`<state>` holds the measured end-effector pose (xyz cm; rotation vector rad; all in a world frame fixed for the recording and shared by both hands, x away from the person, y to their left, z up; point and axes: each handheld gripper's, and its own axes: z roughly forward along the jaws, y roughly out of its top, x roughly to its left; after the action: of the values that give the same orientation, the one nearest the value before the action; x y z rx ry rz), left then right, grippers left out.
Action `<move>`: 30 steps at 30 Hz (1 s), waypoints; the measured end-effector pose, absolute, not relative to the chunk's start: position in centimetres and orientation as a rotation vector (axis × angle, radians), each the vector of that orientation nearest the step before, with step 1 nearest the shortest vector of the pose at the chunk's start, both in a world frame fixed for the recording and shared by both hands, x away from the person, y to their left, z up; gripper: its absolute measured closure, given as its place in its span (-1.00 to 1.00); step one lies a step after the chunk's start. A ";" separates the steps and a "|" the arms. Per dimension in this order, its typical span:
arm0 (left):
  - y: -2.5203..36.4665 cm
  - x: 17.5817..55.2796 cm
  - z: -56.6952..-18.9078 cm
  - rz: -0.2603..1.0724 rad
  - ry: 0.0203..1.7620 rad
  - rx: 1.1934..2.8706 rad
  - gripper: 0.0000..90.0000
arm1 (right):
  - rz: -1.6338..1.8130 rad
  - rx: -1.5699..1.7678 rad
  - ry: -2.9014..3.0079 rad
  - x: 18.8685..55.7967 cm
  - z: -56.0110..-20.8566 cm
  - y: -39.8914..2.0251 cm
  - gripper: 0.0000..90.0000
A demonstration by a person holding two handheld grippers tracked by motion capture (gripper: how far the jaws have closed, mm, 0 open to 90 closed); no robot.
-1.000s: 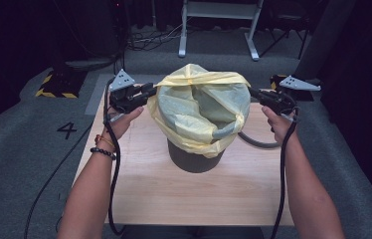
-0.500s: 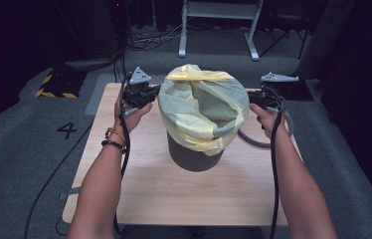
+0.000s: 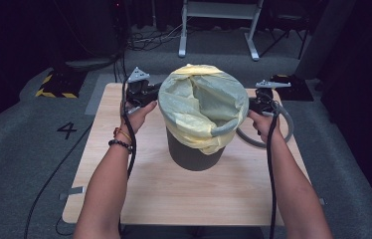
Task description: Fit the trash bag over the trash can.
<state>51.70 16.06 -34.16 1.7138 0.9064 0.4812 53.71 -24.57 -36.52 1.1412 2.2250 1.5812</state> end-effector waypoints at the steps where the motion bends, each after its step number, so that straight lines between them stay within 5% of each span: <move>1: 16.1 51.7 -34.3 0.470 0.921 1.698 0.78 | 1.584 1.141 2.218 53.6 -36.6 -24.6 1.00; 6: 16.4 52.4 -35.1 0.317 0.995 1.654 0.60 | 1.604 1.081 2.188 52.9 -37.1 -24.7 1.00; 10: 16.6 51.0 -35.1 0.447 0.944 1.704 0.55 | 1.588 1.012 2.116 51.8 -37.0 -25.1 1.00; 12: 17.0 50.4 -35.0 0.502 0.926 1.682 0.28 | 1.586 0.979 2.079 51.4 -36.7 -25.5 0.97; 19: 19.1 49.0 -34.2 0.591 0.872 1.600 -0.12 | 1.601 1.034 1.950 50.7 -35.0 -28.3 0.51; 23: 19.6 48.7 -33.6 0.623 0.867 1.633 -0.22 | 1.617 1.021 1.924 50.4 -34.0 -29.4 0.34; 30: 19.4 48.3 -33.2 0.648 0.838 1.718 -0.12 | 1.635 0.908 1.930 49.9 -30.6 -29.0 0.10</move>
<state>48.32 19.35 -33.22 1.7181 0.8375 0.6478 49.91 -28.99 -30.63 0.9078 1.9304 1.6354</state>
